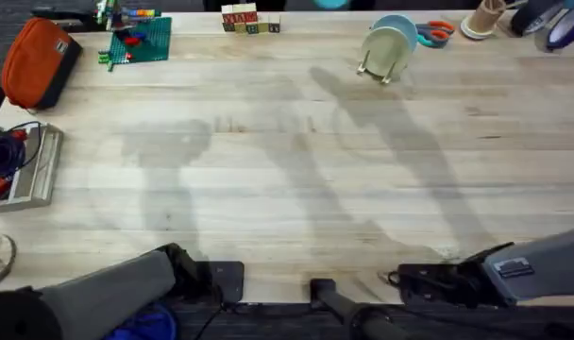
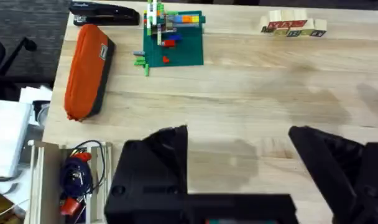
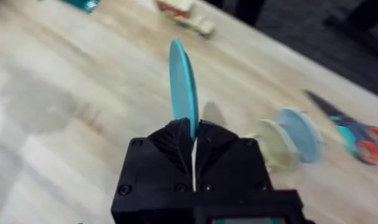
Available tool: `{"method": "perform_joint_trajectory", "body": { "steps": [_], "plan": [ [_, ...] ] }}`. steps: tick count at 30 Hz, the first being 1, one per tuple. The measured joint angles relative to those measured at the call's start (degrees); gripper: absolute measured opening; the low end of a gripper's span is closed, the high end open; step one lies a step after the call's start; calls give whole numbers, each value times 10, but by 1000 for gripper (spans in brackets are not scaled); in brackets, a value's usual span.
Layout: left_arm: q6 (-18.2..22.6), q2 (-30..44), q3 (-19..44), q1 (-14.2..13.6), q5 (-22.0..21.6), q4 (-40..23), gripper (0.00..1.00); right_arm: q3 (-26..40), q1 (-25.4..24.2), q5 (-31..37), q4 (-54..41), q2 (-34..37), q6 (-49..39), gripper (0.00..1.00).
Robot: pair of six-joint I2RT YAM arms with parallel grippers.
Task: Pick up the plates from the table one by one and place each into a slot on the dish rack.
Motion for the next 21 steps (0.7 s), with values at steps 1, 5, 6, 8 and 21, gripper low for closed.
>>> {"method": "perform_joint_trajectory", "body": {
  "steps": [1, 5, 6, 8, 21],
  "plan": [
    [0, 0, 0, 0, 2, 0, 995, 0, -15, 0, -1, -7, -10, 31],
    [0, 0, 0, 0, 6, 0, 993, 0, -71, 2, -7, -34, -47, 31],
    [0, 0, 0, 0, 7, 0, 993, 0, -85, 2, -10, -40, -54, 31],
    [0, 0, 0, 0, 9, 0, 995, 0, -111, -2, -13, -48, -68, 31],
    [0, 0, 0, 0, 12, -25, 993, 1, -221, -79, -109, -55, -317, 31]
  ]
}}
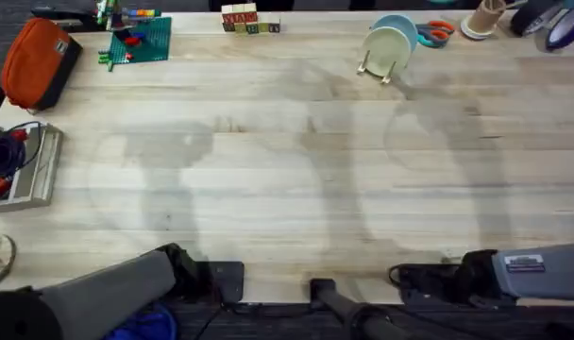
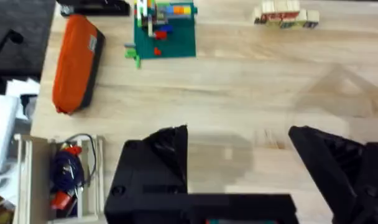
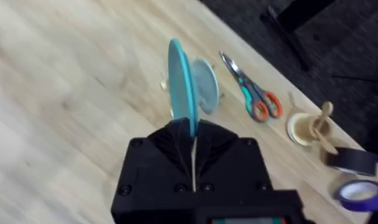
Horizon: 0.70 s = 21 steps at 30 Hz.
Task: Pick up the plates from the table one by one and place each into a slot on the dish rack.
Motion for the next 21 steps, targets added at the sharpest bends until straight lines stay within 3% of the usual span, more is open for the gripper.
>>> {"method": "perform_joint_trajectory", "body": {
  "steps": [6, 16, 21],
  "plan": [
    [-1, 0, 0, 0, 0, -60, 994, 0, -55, 0, -12, 0, -71, 31],
    [-2, 0, 0, 0, 0, -219, 994, 0, -139, 0, -9, 0, -148, 29],
    [-2, 0, -2, 0, 1, -219, 993, 0, -145, 0, -9, 0, -159, 30]
  ]
}}
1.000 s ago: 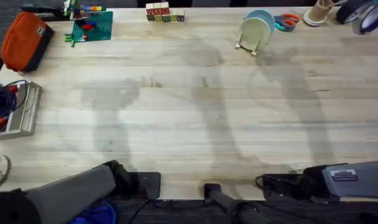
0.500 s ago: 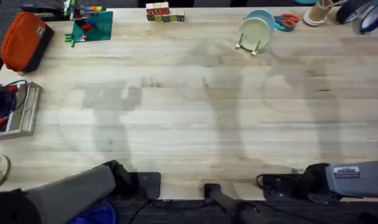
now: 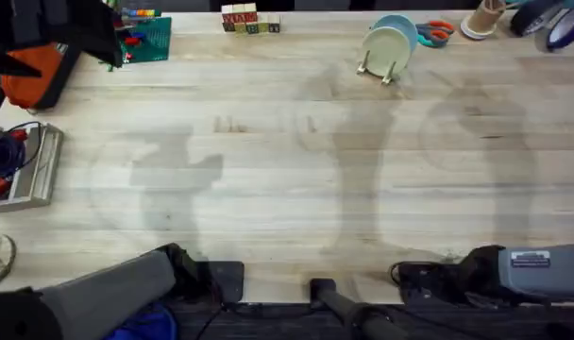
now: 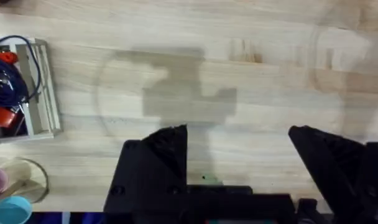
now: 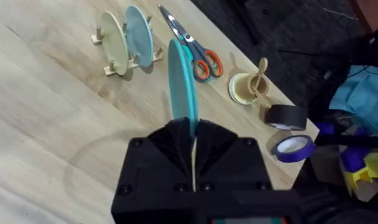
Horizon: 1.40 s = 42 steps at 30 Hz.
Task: Pick up the plates from the table one by one and place each into a slot on the dish rack.
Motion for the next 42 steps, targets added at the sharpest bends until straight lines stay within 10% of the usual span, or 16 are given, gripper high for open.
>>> {"method": "perform_joint_trajectory", "body": {
  "steps": [42],
  "plan": [
    [0, 0, 0, 0, 0, 0, 993, 0, 0, 0, -24, 0, -6, 31]
  ]
}}
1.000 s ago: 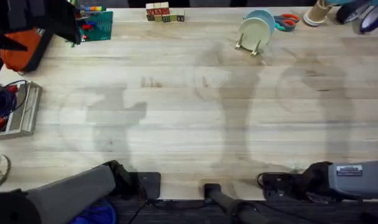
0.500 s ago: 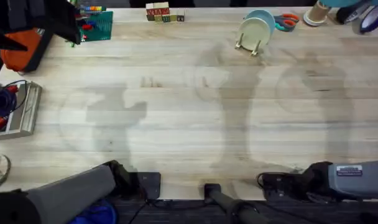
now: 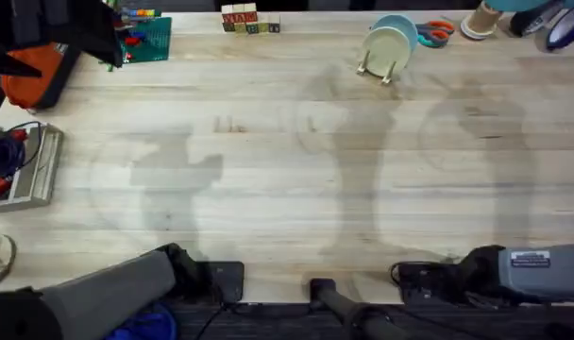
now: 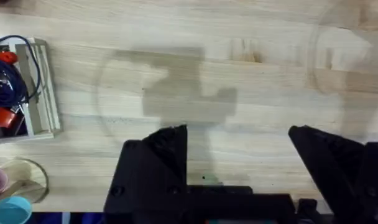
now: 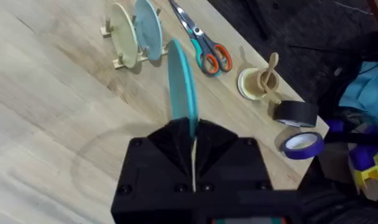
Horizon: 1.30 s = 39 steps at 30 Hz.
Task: Pick up the plates from the table one by one and place each into a slot on the dish rack.
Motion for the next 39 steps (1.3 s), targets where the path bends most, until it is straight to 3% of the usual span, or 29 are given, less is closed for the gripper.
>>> {"method": "perform_joint_trajectory", "body": {
  "steps": [6, 25, 39],
  "plan": [
    [0, 0, 0, 0, 0, 0, 994, 0, -4, 0, 9, 17, 0, 31],
    [0, 0, 0, 0, 0, 0, 993, 0, -4, -8, 203, 118, 3, 30],
    [0, 0, 0, 0, 0, 0, 993, 0, -25, -121, 266, 183, 63, 29]
  ]
}}
